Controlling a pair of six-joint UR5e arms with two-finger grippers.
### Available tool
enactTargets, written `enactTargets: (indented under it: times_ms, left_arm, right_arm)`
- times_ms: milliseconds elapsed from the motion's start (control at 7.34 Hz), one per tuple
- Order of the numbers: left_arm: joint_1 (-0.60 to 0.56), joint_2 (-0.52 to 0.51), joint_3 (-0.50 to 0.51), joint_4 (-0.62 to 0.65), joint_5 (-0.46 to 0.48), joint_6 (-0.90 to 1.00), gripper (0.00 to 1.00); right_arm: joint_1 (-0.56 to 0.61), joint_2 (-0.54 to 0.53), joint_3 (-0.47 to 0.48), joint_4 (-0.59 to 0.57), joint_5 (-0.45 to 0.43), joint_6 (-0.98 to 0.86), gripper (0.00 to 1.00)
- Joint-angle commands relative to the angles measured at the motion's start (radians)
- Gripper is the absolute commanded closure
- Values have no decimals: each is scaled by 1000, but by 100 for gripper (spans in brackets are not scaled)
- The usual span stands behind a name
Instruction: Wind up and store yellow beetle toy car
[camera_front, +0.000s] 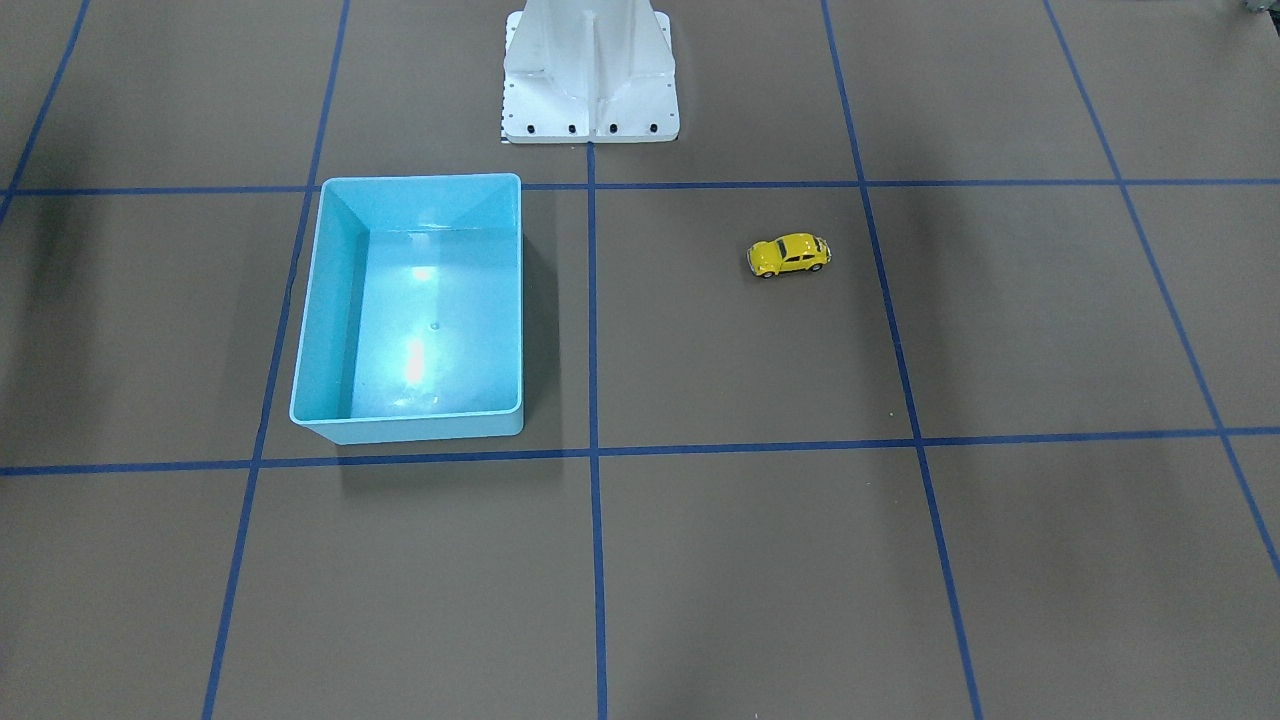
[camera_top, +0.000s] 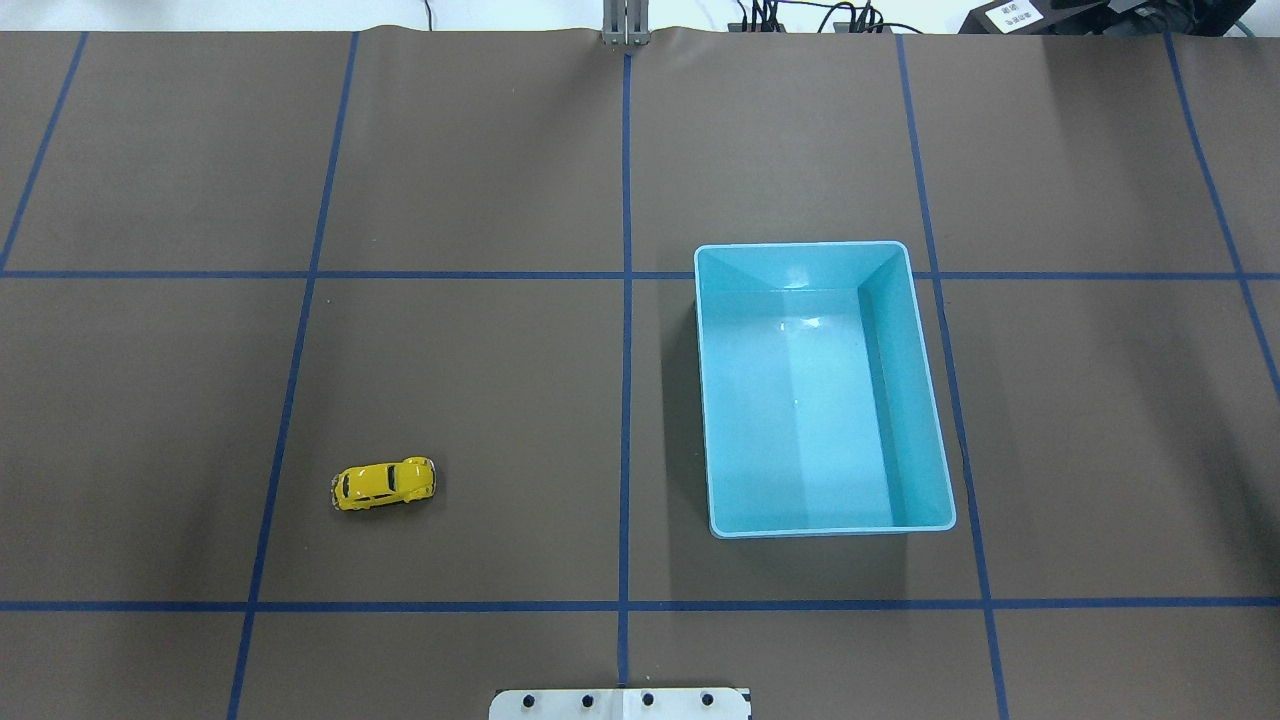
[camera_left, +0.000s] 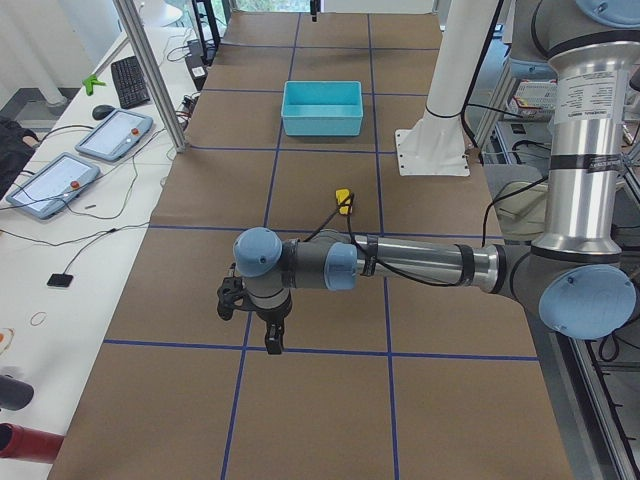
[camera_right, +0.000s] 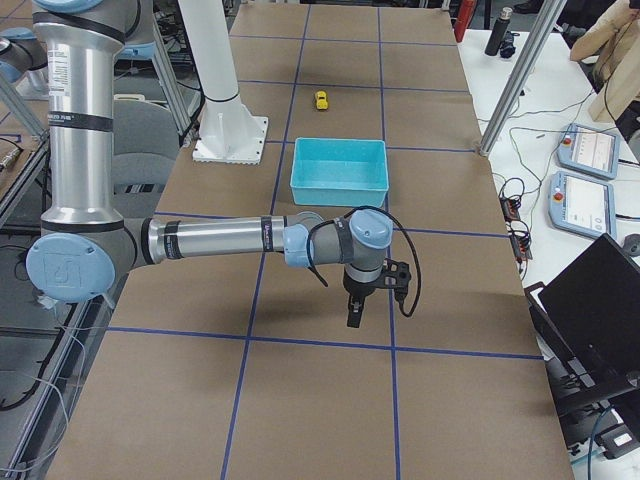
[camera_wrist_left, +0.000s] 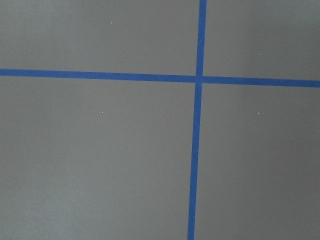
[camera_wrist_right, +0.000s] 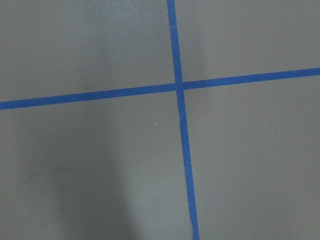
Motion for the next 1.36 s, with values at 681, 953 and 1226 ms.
enactTargets:
  times_ms: [681,953,1226]
  left_arm:
    - [139,-173,-272,280,-106,4,0]
    - [230,-288,-281,285,-179,1,0]
    - [311,-331,-354,288,-138,3,0]
  right_arm:
    - [-1,-2,0,2,-1,1,0]
    - [-1,-2,-1,2,-1,1,0]
    - [-1,-2,0,3,-1,2,0]
